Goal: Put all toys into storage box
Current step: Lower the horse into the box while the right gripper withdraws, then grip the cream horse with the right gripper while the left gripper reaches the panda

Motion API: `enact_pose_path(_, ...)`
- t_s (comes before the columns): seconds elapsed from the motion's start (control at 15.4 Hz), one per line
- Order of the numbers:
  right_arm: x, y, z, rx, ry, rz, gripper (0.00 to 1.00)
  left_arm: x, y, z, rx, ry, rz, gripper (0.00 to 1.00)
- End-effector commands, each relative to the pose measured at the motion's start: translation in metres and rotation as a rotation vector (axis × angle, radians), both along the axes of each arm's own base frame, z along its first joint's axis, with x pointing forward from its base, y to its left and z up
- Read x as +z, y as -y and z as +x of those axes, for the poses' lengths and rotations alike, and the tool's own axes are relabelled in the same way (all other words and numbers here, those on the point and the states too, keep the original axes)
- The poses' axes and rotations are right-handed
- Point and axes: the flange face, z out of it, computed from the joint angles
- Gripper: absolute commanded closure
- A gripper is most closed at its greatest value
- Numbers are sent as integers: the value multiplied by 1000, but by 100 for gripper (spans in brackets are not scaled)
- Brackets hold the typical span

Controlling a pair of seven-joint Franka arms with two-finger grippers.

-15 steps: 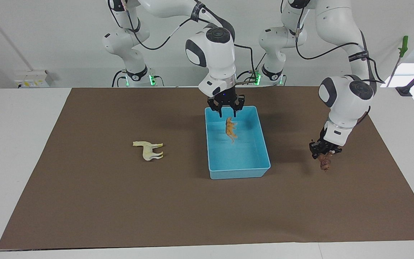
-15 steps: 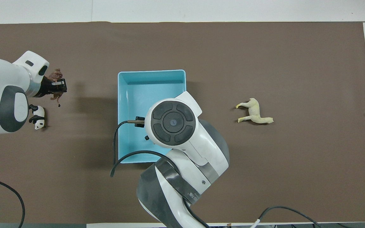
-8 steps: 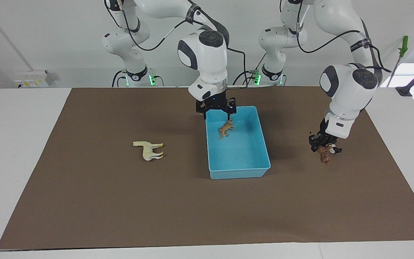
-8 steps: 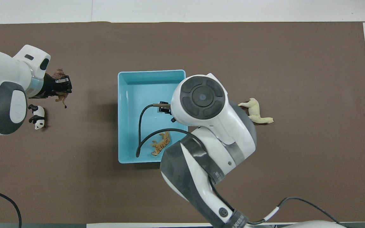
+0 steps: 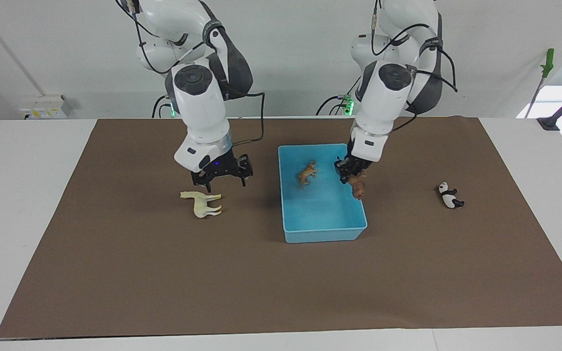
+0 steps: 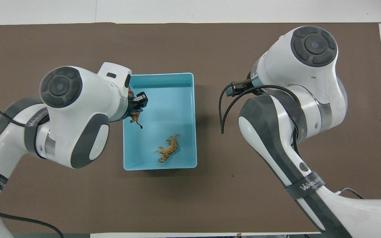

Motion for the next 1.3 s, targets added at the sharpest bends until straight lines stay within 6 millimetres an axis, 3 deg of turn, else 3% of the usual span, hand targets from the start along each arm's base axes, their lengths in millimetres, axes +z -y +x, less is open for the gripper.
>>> enact_pose_path(0.0, -23, 46, -9, 35, 20, 1, 0, -34, 23, -34, 2, 0, -10, 86)
enact_pose_path(0.06, -34, 52, -13, 54, 48, 5, 0, -42, 33, -42, -4, 2, -13, 81)
enact_pose_path(0.19, -61, 57, -24, 65, 61, 5, 0, -45, 35, -43, 7, 7, -17, 38)
enact_pose_path(0.26, -68, 64, -26, 59, 61, 4, 0, -43, 35, -42, 9, 6, -17, 8)
enact_pose_path(0.32, -74, 68, -29, 62, 51, 1, 0, -41, 33, -39, 15, 3, -16, 0)
enact_pose_path(0.45, -94, 72, -40, 72, 14, -7, 0, -24, 24, -32, 21, -12, -2, 0)
enact_pose_path(0.65, -110, 86, -49, 73, 38, -6, 0, 4, -32, -4, 32, -26, 53, 0)
enact_pose_path(0.71, -113, 88, -49, 74, 35, -6, 0, 13, -61, 5, -7, -8, 82, 0)
enact_pose_path(0.91, -125, 88, -48, 70, 50, -5, 0, 12, -148, 33, -123, 8, 130, 0)
enact_pose_path(1.04, -132, 86, -47, 71, 61, -4, 0, 11, -220, 48, -208, 26, 163, 0)
enact_pose_path(1.23, -151, 83, -46, 58, 71, -3, 0, 14, -299, 61, -291, 95, 184, 0)
